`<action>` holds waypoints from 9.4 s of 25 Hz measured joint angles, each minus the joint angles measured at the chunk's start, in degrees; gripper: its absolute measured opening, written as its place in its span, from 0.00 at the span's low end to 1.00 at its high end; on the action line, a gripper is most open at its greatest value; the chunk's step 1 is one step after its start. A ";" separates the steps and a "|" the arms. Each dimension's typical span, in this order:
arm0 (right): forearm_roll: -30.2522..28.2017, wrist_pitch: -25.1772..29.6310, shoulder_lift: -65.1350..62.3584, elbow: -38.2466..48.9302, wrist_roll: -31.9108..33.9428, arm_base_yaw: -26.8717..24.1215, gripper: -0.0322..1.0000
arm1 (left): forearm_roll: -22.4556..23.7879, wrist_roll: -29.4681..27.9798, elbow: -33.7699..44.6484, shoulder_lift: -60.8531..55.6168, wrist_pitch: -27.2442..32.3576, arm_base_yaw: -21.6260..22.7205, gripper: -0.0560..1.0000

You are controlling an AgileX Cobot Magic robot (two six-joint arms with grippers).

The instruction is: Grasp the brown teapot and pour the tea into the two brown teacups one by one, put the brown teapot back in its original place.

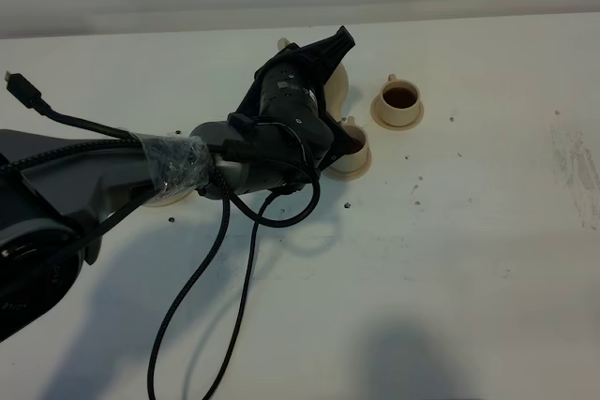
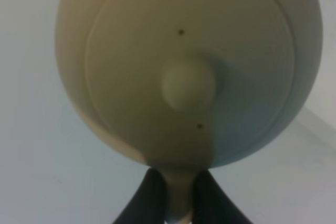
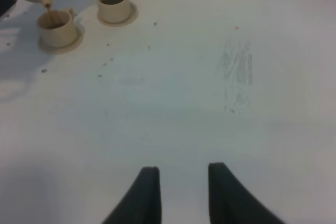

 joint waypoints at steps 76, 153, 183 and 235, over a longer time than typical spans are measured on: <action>0.00 0.00 0.00 0.00 0.00 0.00 0.24 | -53.32 -2.13 -1.19 -11.37 7.43 3.26 0.14; 0.00 0.00 0.00 0.00 0.00 0.00 0.24 | -103.85 -13.17 6.80 -11.27 7.66 33.87 0.14; 0.00 0.00 0.00 0.00 0.00 0.00 0.24 | -103.74 -18.14 17.99 -39.49 33.35 32.71 0.64; 0.00 0.00 0.00 0.00 0.00 0.00 0.24 | -105.52 -16.57 51.19 -124.52 26.30 45.80 0.63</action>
